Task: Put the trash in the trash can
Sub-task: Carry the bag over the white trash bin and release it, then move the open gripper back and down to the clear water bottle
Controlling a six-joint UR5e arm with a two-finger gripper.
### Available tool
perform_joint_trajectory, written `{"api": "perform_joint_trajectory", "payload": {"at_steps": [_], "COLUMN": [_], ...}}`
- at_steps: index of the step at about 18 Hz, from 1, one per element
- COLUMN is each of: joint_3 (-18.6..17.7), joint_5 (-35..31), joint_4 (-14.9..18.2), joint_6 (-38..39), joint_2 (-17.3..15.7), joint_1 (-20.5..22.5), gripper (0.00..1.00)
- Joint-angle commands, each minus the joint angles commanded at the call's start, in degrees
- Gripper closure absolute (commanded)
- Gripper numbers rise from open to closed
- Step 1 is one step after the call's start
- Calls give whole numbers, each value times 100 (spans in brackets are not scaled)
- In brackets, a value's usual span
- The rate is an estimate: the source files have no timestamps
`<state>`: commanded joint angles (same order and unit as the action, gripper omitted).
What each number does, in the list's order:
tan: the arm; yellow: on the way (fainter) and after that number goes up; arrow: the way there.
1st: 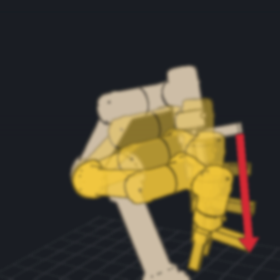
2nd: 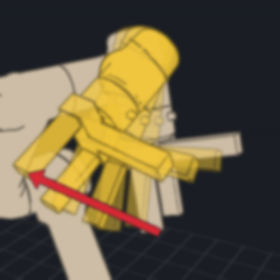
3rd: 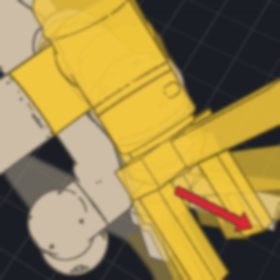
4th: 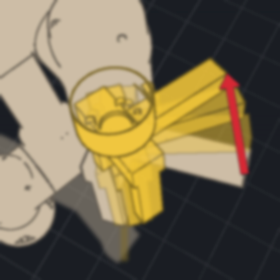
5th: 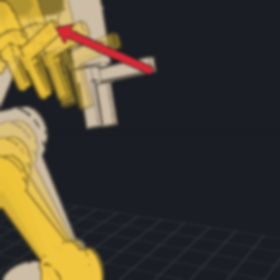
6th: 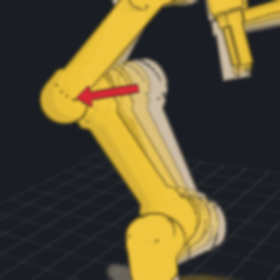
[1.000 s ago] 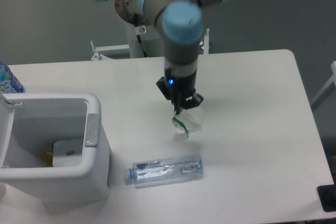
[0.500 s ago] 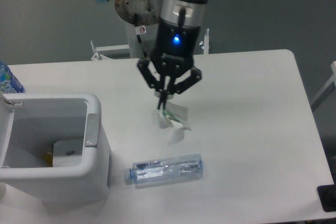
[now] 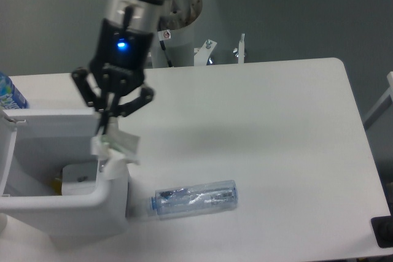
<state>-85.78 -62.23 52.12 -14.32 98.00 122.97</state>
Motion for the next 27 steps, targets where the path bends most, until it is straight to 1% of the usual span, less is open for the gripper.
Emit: {"api": "perform_joint_trajectory", "payload": {"at_steps": [1, 2, 3, 4, 5, 7, 9, 11, 12, 14, 16, 18, 20, 21, 23, 24, 25, 27], "joint_3": [-1, 43, 43, 43, 61, 52, 52, 113, 149, 149, 158, 193, 149, 131, 123, 123, 105, 61], "joint_5": [9, 35, 87, 88, 88, 97, 97, 97, 88, -8, -271, -902, -1920, -2221, -2224, -2224, -2224, -2215], "joint_4": [-52, -157, -210, -211, -202, -185, -185, -228, -333, -605, -624, -615, -615, -598, -624, -624, -624, -563], "joint_6": [-35, -175, -342, -352, -326, -300, -160, 409, 665, 808, 747, 615, 457, 396, 151, -156, -533, -1525], "joint_2": [9, 52, 70, 79, 79, 44, 35, 26, 61, 97, 219, 255, 307, 316, 378, 465, 562, 764], "joint_1": [-9, -27, -36, -36, -36, -27, 113, 420, 604, 781, 1018, 1089, 1124, 1176, 1422, 1519, 1537, 1616], "gripper": [61, 36, 19, 8, 0, 0, 0, 0, 0, 0, 0, 0, 0, 0, 0, 0, 0, 0]}}
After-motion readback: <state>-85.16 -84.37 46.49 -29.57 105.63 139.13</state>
